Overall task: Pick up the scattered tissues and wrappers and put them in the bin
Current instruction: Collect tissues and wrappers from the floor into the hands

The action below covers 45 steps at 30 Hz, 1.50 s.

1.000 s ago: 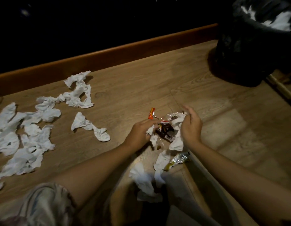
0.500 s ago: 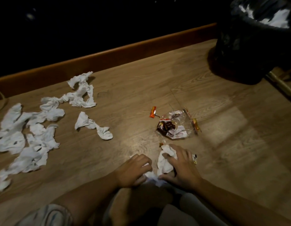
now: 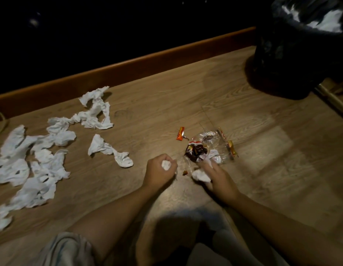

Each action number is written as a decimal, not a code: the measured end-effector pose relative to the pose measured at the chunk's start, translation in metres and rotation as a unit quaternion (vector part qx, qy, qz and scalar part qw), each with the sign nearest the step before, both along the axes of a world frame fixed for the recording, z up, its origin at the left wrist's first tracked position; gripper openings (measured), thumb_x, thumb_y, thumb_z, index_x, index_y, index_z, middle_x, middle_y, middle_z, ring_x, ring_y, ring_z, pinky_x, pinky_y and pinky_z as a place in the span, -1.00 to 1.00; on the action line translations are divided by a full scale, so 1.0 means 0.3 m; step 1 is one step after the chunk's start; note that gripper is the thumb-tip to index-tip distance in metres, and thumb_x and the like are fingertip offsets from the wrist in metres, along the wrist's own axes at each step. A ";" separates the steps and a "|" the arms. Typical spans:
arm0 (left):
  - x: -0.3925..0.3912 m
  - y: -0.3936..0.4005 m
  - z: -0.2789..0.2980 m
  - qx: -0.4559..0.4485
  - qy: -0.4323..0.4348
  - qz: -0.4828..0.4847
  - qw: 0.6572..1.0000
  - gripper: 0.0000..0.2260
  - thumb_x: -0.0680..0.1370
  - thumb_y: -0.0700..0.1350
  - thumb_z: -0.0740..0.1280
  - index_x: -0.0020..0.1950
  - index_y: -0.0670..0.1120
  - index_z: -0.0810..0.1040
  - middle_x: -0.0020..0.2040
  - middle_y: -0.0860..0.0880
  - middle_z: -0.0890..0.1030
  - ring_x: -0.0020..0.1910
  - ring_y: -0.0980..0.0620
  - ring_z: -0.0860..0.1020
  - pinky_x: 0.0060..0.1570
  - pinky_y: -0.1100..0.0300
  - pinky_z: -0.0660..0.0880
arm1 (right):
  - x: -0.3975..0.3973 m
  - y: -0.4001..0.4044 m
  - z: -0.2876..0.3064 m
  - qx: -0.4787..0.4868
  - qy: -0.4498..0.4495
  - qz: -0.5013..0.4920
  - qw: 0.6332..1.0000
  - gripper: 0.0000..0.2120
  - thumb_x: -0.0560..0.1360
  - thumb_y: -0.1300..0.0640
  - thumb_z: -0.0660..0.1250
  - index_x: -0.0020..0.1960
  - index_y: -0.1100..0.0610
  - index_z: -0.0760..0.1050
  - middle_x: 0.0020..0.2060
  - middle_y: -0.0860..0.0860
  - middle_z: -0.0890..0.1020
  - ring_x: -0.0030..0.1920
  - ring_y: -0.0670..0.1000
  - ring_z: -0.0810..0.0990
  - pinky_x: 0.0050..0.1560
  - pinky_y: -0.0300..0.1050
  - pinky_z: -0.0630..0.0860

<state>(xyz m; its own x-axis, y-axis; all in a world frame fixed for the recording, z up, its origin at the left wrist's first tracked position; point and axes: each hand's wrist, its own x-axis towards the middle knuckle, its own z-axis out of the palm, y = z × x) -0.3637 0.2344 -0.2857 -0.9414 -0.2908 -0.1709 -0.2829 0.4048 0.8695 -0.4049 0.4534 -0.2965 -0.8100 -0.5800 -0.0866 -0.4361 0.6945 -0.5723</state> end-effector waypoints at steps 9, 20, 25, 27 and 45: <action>-0.324 0.087 0.186 -0.033 0.064 -0.003 0.997 -0.75 0.45 -0.26 0.44 0.09 -0.03 0.68 0.01 -0.01 0.68 -0.03 0.09 0.61 -0.05 0.41 0.49 | -0.245 -0.088 0.260 -0.287 -0.011 -0.350 0.891 -0.72 0.58 0.21 0.12 0.10 0.24 0.59 -0.24 0.05 0.54 -0.25 0.00 0.49 -0.29 -0.25 0.41; -0.728 0.339 0.604 0.040 -0.026 -0.140 0.989 -0.45 0.50 -0.31 0.29 0.41 -0.05 0.16 0.23 -0.14 0.38 0.09 -0.09 0.46 -0.22 0.15 0.50 | -0.707 0.143 0.595 -0.331 -0.010 -0.393 0.858 -0.54 0.46 0.33 0.21 0.35 0.19 0.35 0.26 0.21 0.46 0.20 0.19 0.49 0.13 -0.04 0.44; -0.928 0.497 0.759 -0.040 0.005 -0.166 0.985 -0.61 0.57 -0.25 0.26 0.21 -0.10 0.06 0.19 -0.19 0.35 0.07 -0.06 0.42 -0.08 0.16 0.43 | -0.871 0.302 0.754 -0.360 0.048 -0.429 0.827 -0.71 0.49 0.28 0.28 0.20 0.18 0.42 0.08 0.17 0.56 0.04 0.12 0.56 0.01 -0.04 0.53; -1.012 0.569 0.822 -0.021 0.017 -0.150 0.988 -0.53 0.57 -0.30 0.23 0.38 -0.18 0.07 0.27 -0.27 0.38 0.07 -0.10 0.43 -0.03 0.15 0.40 | -0.942 0.355 0.805 -0.363 0.077 -0.451 0.812 -0.66 0.47 0.27 0.29 0.25 0.15 0.43 0.10 0.11 0.59 0.10 0.09 0.57 0.13 -0.01 0.54; -1.565 0.883 0.817 0.183 0.047 -0.060 0.980 -0.50 0.54 -0.36 0.20 0.48 -0.14 0.28 0.38 -0.20 0.45 0.33 -0.22 0.47 0.26 0.02 0.46 | -1.450 0.525 0.834 -0.294 0.071 -0.496 0.814 -0.51 0.56 -0.15 0.09 0.40 0.07 0.26 0.44 0.18 0.24 0.39 0.22 0.28 0.39 0.16 0.23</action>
<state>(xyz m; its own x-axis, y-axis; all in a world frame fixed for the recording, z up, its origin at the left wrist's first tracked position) -0.8331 0.4995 -0.0406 -0.9818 -0.1119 -0.1537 -0.1638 0.0870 0.9827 -0.8398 0.6109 -0.0464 -0.8824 0.4588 0.1044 0.0824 0.3691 -0.9257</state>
